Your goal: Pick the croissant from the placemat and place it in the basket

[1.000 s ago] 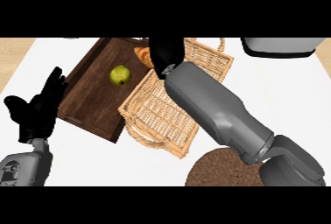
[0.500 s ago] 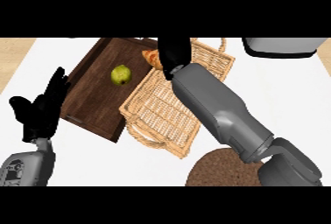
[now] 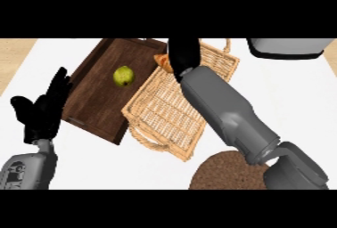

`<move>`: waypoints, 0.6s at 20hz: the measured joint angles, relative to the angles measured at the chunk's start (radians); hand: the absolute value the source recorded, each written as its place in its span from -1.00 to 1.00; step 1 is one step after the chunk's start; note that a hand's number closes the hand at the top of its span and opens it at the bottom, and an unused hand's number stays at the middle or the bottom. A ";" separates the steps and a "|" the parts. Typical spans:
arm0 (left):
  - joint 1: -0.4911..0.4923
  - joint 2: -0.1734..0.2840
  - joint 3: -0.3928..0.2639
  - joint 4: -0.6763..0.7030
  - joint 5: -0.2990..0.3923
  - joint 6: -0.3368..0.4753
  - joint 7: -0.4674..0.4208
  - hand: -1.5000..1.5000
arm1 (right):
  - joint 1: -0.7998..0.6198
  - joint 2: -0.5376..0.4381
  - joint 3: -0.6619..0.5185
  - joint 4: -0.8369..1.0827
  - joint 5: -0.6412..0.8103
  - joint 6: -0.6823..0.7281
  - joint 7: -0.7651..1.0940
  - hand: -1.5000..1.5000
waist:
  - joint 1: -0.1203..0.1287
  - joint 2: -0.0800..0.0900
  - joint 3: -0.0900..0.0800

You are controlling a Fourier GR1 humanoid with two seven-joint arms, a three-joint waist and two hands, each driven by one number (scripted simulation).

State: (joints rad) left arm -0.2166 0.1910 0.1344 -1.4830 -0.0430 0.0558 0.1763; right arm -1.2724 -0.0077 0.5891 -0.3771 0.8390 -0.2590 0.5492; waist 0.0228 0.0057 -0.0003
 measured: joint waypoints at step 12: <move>0.003 -0.001 0.006 0.003 -0.003 -0.001 -0.014 0.00 | 0.046 0.003 -0.049 0.049 0.013 0.028 -0.049 1.00 | 0.005 0.000 0.000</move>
State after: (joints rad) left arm -0.2139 0.1898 0.1402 -1.4799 -0.0465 0.0551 0.1620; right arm -1.2260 -0.0044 0.5404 -0.3279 0.8518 -0.2308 0.5001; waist 0.0277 0.0053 0.0000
